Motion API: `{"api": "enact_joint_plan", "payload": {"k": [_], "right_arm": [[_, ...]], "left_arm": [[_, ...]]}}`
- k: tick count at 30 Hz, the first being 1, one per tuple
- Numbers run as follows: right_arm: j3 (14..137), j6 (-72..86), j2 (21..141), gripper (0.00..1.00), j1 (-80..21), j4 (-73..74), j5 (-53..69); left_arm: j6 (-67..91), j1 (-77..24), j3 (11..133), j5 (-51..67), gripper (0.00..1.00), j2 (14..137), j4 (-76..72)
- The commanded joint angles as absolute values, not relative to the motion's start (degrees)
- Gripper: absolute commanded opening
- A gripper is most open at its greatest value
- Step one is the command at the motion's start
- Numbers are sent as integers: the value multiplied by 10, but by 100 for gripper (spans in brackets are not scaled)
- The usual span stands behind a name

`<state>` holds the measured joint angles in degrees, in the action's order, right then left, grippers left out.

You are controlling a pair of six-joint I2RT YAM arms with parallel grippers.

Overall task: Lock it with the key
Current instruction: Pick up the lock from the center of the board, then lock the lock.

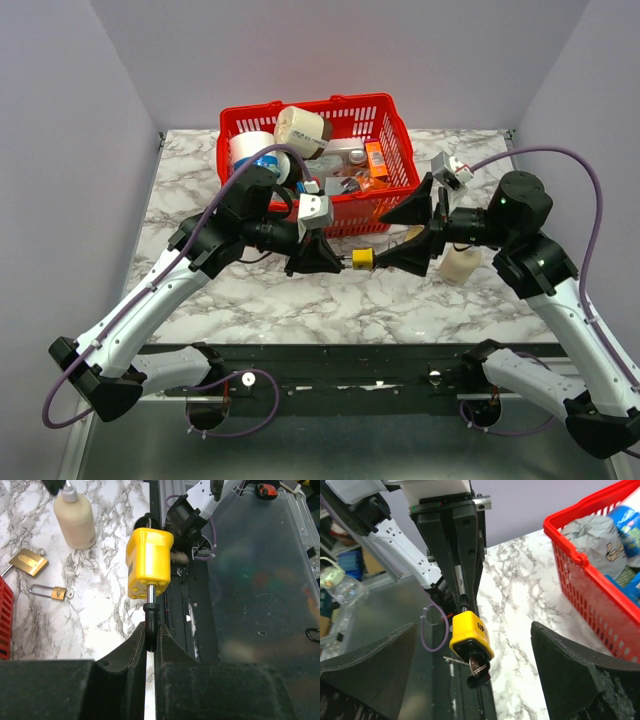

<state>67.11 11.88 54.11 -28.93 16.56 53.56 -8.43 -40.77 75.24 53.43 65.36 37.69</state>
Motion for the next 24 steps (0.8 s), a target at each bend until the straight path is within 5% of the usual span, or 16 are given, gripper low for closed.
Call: {"api": "enact_joint_plan", "payload": {"k": [1,11,24], "right_arm": [[706,-19,523,100,-292,235,505],[802,-215,590,100,-294,440,590],[812,-264,619,90,-353,472,548]], "left_arm": [[-105,-405,787,559,0,643,385],[-126,-407,823,555,0,667,398],[-100,-410,830,533,0,677,370]]}}
